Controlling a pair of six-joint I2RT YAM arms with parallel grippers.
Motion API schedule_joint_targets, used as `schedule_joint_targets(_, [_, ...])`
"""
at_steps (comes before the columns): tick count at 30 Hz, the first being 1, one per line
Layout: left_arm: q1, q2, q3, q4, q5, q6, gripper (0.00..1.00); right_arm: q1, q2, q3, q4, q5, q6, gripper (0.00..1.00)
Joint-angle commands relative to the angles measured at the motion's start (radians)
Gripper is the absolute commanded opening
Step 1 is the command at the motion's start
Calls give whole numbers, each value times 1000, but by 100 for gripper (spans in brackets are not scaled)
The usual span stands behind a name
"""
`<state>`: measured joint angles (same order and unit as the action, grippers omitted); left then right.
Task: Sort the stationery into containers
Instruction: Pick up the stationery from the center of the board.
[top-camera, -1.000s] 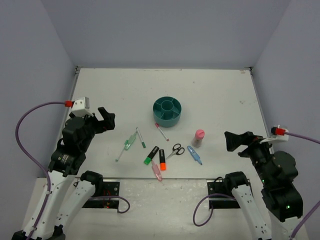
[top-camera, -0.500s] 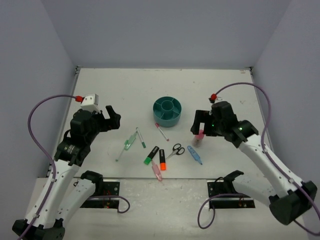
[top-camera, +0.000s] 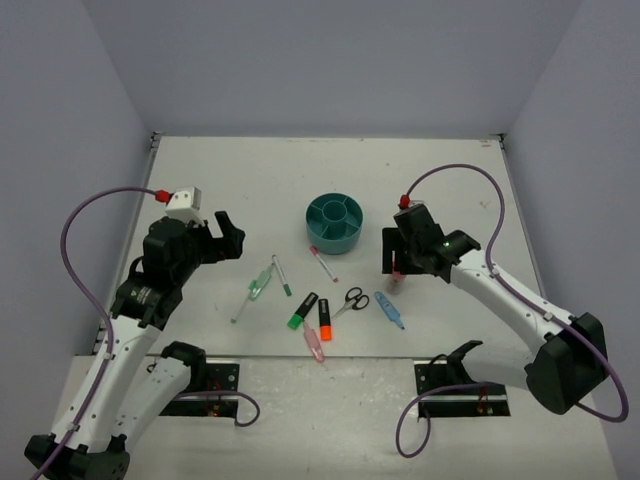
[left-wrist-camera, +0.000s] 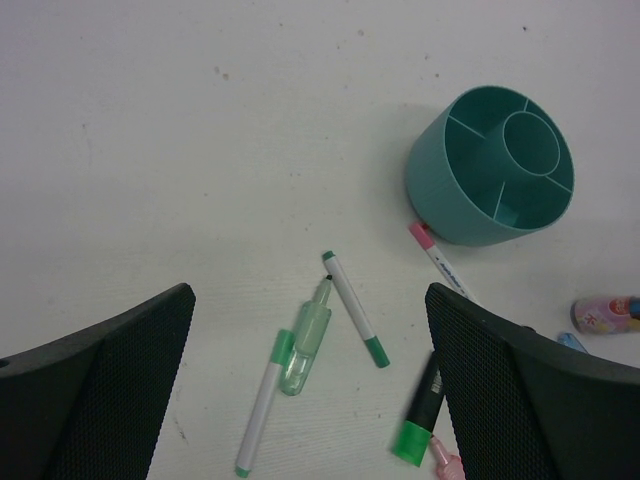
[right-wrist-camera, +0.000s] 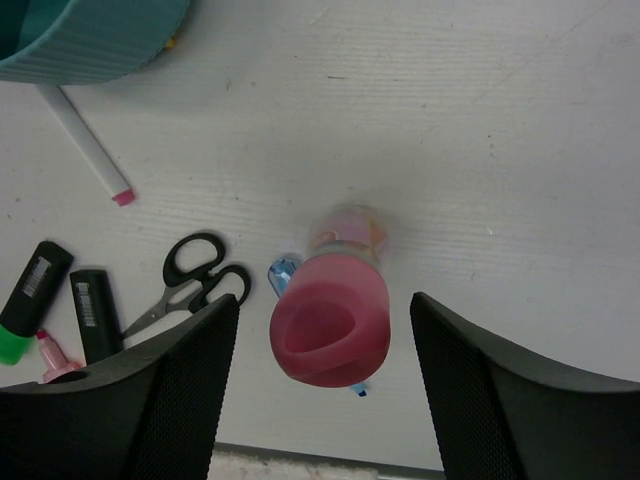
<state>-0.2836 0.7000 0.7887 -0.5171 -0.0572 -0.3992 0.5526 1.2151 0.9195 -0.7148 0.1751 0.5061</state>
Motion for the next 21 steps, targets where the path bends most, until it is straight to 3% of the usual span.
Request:
schedule_joint_targets(1, [3, 3, -3, 36, 28, 34, 100, 3, 27, -11, 44, 38, -7, 67])
schedule_joint_targets(3, [3, 3, -5, 37, 29, 34, 100, 3, 39, -9, 45, 35, -10, 58])
schedule_joint_targets(8, [3, 8, -5, 36, 32, 35, 100, 4, 34, 16, 6, 38, -4, 16])
schedule_joint_targets(14, [3, 6, -3, 35, 33, 36, 100, 4, -37, 68, -37, 107, -4, 0])
schedule_joint_targets(21, [3, 4, -4, 35, 24, 36, 100, 5, -39, 242, -84, 136, -36, 0])
